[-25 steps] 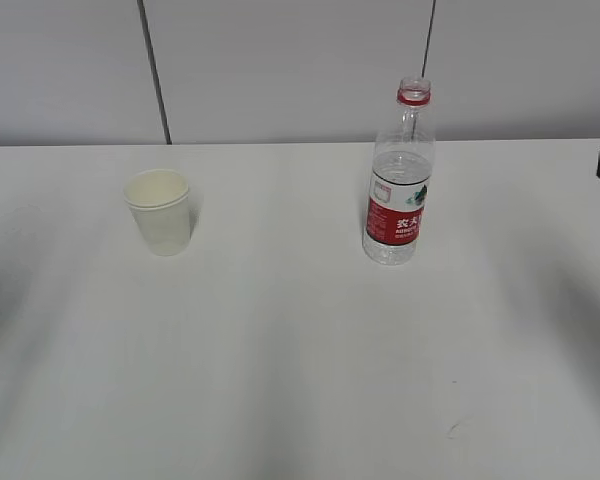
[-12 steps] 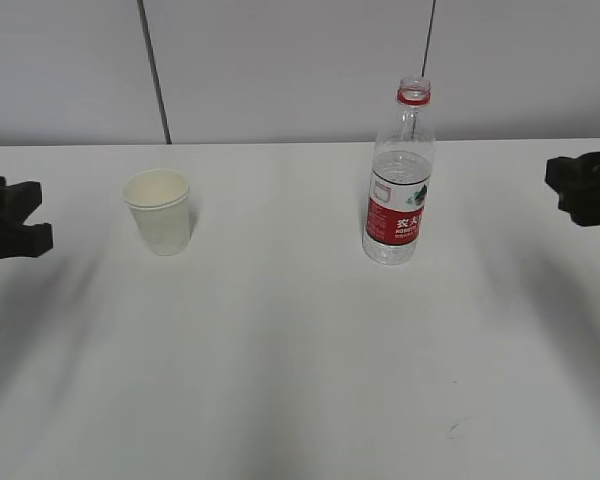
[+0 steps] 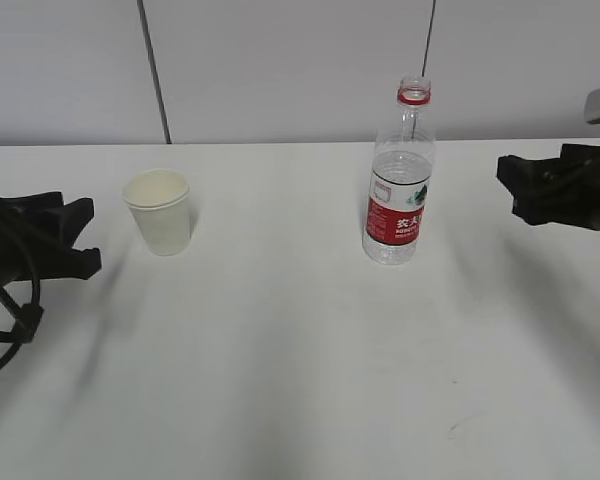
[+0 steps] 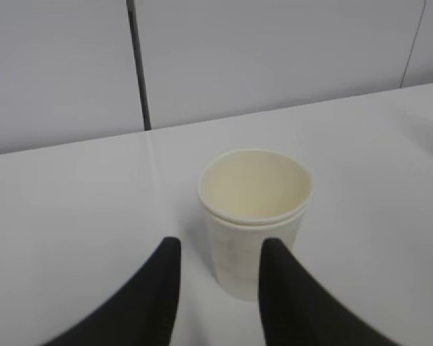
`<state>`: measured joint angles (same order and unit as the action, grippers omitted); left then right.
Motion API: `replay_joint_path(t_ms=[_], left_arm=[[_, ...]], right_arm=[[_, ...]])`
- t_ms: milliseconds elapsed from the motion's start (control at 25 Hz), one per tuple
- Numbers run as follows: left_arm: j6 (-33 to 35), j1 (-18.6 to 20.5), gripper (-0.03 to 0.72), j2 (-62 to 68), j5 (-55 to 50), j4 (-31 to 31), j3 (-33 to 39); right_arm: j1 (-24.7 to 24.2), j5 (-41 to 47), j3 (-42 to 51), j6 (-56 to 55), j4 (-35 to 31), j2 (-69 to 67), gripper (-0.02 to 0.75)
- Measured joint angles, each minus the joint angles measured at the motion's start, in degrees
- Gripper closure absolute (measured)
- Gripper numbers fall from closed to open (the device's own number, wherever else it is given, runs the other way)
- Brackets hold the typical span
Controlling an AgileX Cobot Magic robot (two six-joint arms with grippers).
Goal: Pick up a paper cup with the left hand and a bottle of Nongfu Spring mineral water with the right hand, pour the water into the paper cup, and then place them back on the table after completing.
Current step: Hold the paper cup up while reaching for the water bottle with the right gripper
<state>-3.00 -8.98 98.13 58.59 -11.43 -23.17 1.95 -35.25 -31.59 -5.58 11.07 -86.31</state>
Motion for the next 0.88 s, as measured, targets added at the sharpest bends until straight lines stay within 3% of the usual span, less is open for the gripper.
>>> replay_joint_path(t_ms=[480, 640, 720, 880], left_arm=[[0.0, 0.0, 0.448, 1.9, 3.9, -2.0, -0.1], [0.0, 0.0, 0.416, 3.6, 4.0, -3.6, -0.1], [0.0, 0.0, 0.347, 5.3, 4.9, -4.7, -0.1], [-1.4, 0.0, 0.116, 8.2, 6.5, -4.9, -0.1]], right_arm=[[0.0, -3.0, 0.0, -0.6, 0.8, 0.0, 0.183], [0.0, -3.4, 0.0, -0.7, 0.8, 0.0, 0.183], [0.0, -3.5, 0.0, -0.7, 0.8, 0.0, 0.183], [0.0, -3.5, 0.0, -0.7, 0.8, 0.0, 0.183]])
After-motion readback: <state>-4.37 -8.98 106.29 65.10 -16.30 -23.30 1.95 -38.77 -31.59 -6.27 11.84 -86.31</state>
